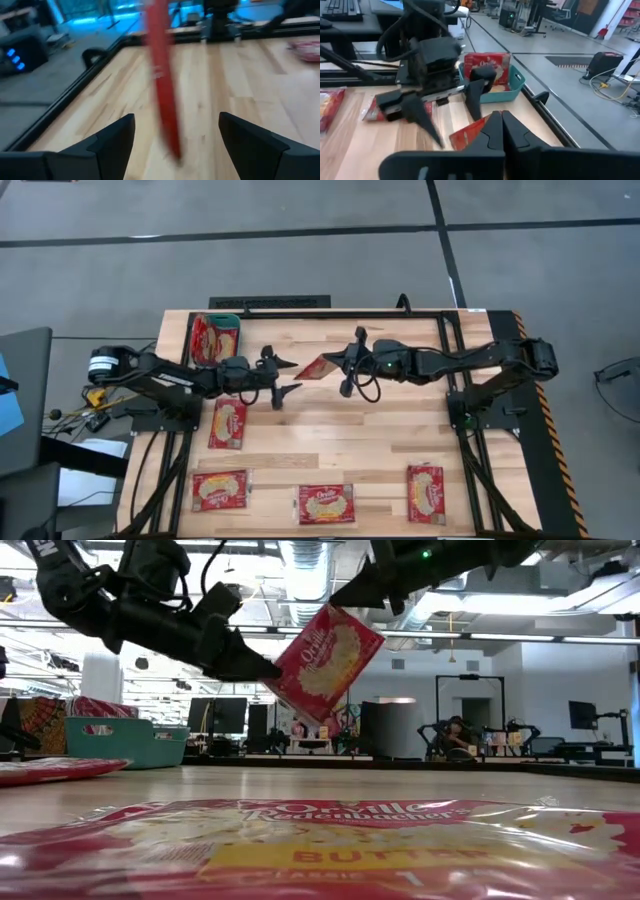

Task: Sort popcorn bags into baskets
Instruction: Put the red popcorn bag in the blue bin

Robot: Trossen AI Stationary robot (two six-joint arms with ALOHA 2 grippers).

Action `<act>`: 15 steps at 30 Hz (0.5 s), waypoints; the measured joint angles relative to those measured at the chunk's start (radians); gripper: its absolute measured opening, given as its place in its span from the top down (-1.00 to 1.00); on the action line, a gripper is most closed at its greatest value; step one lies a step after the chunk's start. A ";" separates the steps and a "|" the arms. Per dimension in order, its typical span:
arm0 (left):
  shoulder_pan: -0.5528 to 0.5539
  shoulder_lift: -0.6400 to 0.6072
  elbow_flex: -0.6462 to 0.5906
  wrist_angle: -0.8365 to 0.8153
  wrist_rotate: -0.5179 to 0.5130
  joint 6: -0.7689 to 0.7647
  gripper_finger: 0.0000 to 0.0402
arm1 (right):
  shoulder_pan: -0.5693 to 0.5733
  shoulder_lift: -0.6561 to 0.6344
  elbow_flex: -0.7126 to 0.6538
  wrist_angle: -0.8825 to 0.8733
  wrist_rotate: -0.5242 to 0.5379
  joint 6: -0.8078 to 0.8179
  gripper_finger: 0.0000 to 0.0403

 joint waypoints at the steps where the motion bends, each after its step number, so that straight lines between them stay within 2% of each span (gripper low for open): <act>1: -0.005 0.005 0.010 0.001 0.011 0.014 -0.39 | -0.003 0.000 0.006 0.003 0.001 0.001 1.00; 5: -0.024 0.017 0.037 -0.002 0.032 0.061 -0.39 | -0.016 0.000 0.017 0.005 0.000 0.009 1.00; 9: -0.031 0.014 0.051 0.001 -0.067 0.066 -0.29 | -0.019 0.000 0.020 0.014 0.000 0.005 1.00; 12: -0.030 0.010 0.052 0.002 -0.132 0.046 -0.01 | -0.017 0.000 0.020 0.008 0.000 0.005 1.00; 15: -0.023 0.010 0.051 0.001 -0.140 0.033 0.47 | -0.016 0.000 0.020 0.007 0.000 0.005 1.00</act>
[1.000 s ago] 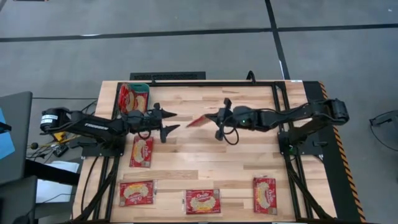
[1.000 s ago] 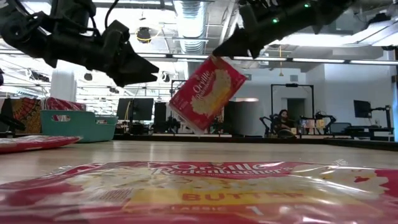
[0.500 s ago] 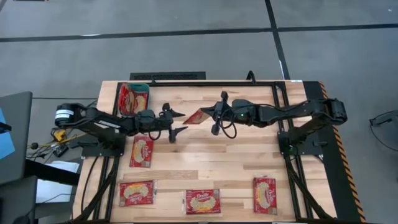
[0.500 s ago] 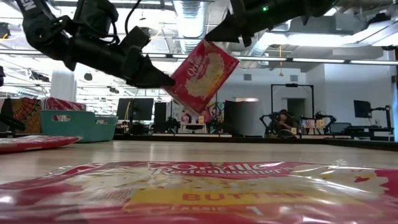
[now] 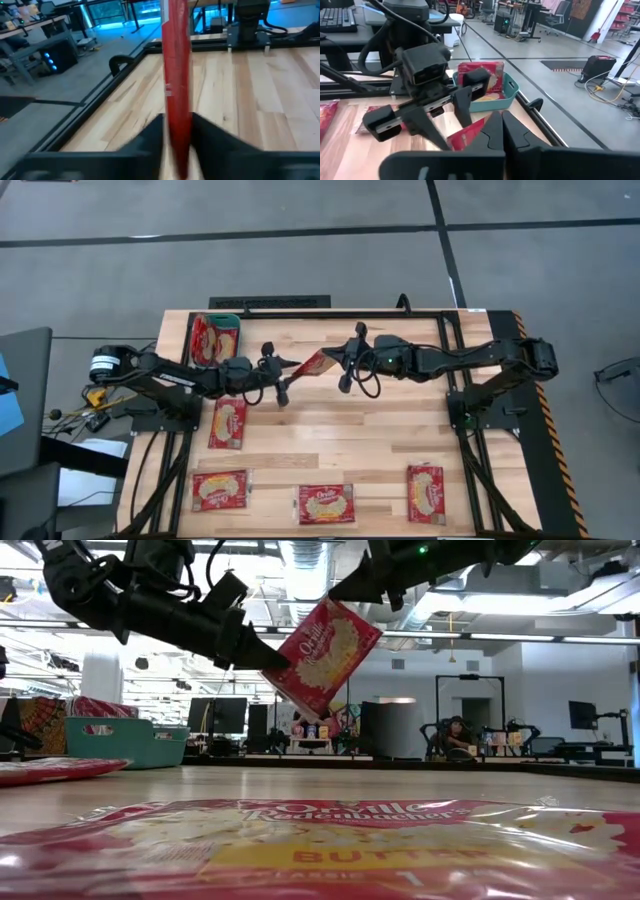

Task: Sort popcorn bags into baskets
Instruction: Put the red popcorn bag in the blue bin

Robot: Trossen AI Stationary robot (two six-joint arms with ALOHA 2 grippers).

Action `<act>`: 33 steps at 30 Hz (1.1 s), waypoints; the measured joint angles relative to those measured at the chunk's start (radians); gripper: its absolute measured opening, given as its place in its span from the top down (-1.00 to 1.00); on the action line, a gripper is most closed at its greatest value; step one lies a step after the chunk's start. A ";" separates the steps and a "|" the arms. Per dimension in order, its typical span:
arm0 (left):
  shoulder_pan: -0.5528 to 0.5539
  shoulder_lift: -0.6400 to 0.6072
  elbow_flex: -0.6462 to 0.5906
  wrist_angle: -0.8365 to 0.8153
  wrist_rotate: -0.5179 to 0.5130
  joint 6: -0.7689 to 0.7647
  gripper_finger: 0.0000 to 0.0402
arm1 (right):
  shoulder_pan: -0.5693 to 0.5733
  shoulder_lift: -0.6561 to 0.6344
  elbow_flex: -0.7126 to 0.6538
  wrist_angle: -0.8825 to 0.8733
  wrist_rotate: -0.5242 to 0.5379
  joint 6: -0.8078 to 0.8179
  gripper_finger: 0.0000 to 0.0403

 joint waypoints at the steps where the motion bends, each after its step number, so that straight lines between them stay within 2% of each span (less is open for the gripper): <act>1: 0.002 0.000 0.000 0.000 0.005 0.002 0.66 | 0.000 0.000 0.000 0.001 0.000 0.000 0.99; 2: 0.006 0.000 0.000 -0.001 0.019 0.008 0.82 | 0.000 0.000 0.000 0.002 0.000 0.000 0.99; 3: 0.008 0.000 0.000 0.000 0.030 0.009 0.90 | 0.000 0.000 0.000 0.003 0.000 0.000 0.99; 6: 0.010 -0.010 0.000 -0.010 0.032 0.013 0.92 | 0.000 0.000 0.000 0.003 0.000 0.018 0.97; 10: 0.010 -0.099 0.000 -0.126 -0.070 0.012 0.96 | -0.012 -0.002 0.000 -0.043 0.018 0.143 0.81; 13: 0.012 -0.232 0.000 -0.322 -0.209 -0.070 0.96 | -0.025 -0.002 0.000 -0.118 0.055 0.214 0.60; 20: 0.049 -0.636 0.000 -0.875 -0.529 -0.242 0.97 | -0.036 -0.001 -0.008 -0.258 0.203 0.363 0.12; 23: 0.092 -0.781 0.000 -1.110 -0.613 -0.356 0.97 | -0.043 -0.001 -0.019 -0.262 0.215 0.376 -0.02; 25: 0.127 -0.859 0.000 -1.228 -0.605 -0.437 0.97 | -0.043 -0.001 -0.019 -0.261 0.216 0.383 -0.07; 28: 0.187 -0.941 0.002 -1.365 -0.533 -0.525 0.97 | -0.043 -0.001 -0.019 -0.259 0.214 0.383 -0.12; 31: 0.254 -0.964 0.039 -1.511 -0.470 -0.620 0.97 | -0.042 -0.001 -0.019 -0.258 0.214 0.383 -0.12; 33: 0.291 -0.956 0.062 -1.551 -0.455 -0.654 0.97 | -0.043 -0.001 -0.019 -0.258 0.214 0.383 -0.11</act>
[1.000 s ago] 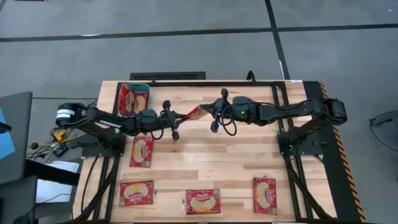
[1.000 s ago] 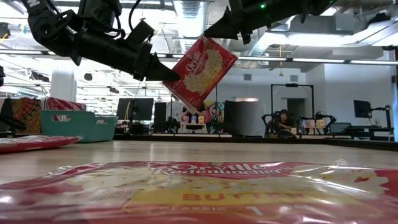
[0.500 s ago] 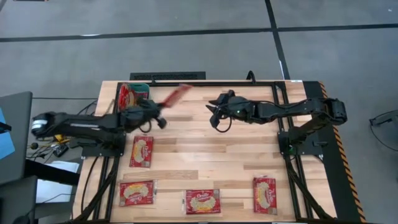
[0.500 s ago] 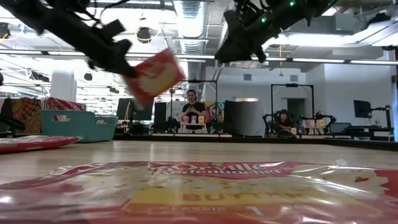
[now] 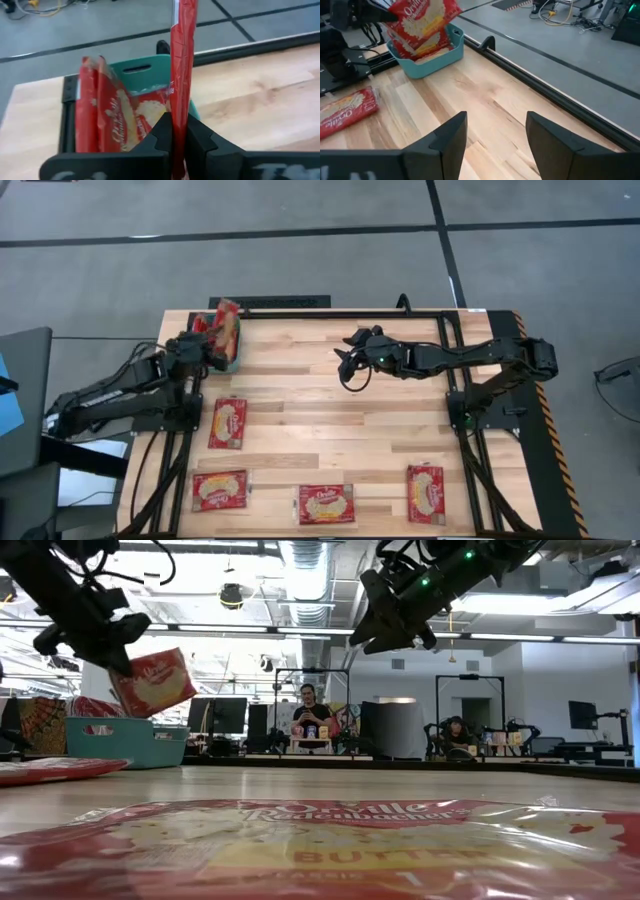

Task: Sort popcorn bags into baskets
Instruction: Put the red popcorn bag in the blue bin

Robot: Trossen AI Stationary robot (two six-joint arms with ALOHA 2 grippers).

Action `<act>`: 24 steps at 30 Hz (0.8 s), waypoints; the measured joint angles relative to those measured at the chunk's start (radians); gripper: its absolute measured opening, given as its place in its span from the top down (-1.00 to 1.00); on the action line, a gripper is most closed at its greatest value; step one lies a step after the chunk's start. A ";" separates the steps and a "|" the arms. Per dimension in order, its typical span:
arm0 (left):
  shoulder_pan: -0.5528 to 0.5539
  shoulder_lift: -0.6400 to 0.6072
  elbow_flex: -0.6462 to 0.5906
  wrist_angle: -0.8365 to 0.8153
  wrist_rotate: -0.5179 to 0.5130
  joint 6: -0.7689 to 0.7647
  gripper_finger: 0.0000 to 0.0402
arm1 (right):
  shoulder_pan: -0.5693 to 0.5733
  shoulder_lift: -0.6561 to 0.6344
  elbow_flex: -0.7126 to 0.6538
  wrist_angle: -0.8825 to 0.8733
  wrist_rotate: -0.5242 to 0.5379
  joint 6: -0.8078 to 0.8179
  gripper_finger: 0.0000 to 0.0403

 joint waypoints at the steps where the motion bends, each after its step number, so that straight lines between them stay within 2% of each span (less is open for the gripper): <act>1: 0.015 0.006 0.011 -0.009 0.002 -0.001 0.97 | 0.000 0.000 0.000 0.000 0.000 0.000 -0.10; 5: 0.075 0.056 0.045 -0.089 0.001 -0.037 0.97 | 0.002 0.000 0.000 -0.001 0.000 0.000 -0.05; 10: 0.126 0.127 0.047 -0.099 0.015 -0.037 0.95 | 0.016 0.000 0.000 -0.014 0.000 -0.001 0.00; 17: 0.173 0.236 0.046 -0.100 0.129 -0.022 0.93 | 0.016 0.000 0.000 -0.058 0.000 -0.003 0.05; 24: 0.231 0.283 0.046 -0.111 0.224 -0.049 0.93 | 0.016 0.000 -0.001 -0.103 0.000 -0.016 0.08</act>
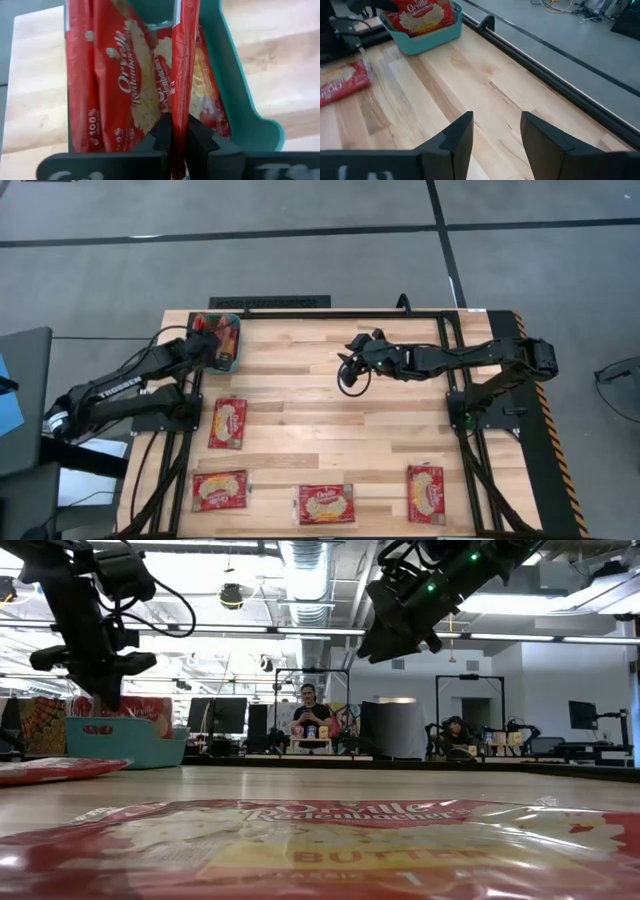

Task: Sort popcorn bags into baskets
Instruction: Put the red popcorn bag in the blue bin

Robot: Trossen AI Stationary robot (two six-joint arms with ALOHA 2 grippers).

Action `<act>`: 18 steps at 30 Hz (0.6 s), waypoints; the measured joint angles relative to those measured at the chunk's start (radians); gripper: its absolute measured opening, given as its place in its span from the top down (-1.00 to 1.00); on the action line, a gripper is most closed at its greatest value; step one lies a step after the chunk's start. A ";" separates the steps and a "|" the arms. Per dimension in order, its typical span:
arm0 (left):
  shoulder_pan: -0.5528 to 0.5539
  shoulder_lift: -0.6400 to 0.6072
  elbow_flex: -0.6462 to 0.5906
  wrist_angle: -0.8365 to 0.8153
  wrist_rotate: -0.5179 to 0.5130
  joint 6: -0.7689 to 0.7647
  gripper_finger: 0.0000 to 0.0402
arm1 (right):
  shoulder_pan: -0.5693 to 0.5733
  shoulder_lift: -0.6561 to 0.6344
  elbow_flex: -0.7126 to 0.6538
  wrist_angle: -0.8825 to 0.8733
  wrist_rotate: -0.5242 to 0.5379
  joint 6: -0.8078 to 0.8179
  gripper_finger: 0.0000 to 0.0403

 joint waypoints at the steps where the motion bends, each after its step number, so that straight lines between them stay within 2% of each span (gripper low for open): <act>1: 0.006 0.000 0.000 0.000 -0.001 -0.008 0.93 | 0.000 0.000 0.000 -0.005 0.000 0.000 0.08; 8: 0.030 -0.001 0.000 -0.027 -0.038 -0.083 0.93 | 0.000 0.000 0.000 -0.024 0.000 -0.012 0.06; 18: 0.029 -0.001 0.000 -0.031 -0.051 -0.092 0.86 | 0.000 0.000 0.000 -0.032 0.000 -0.011 0.09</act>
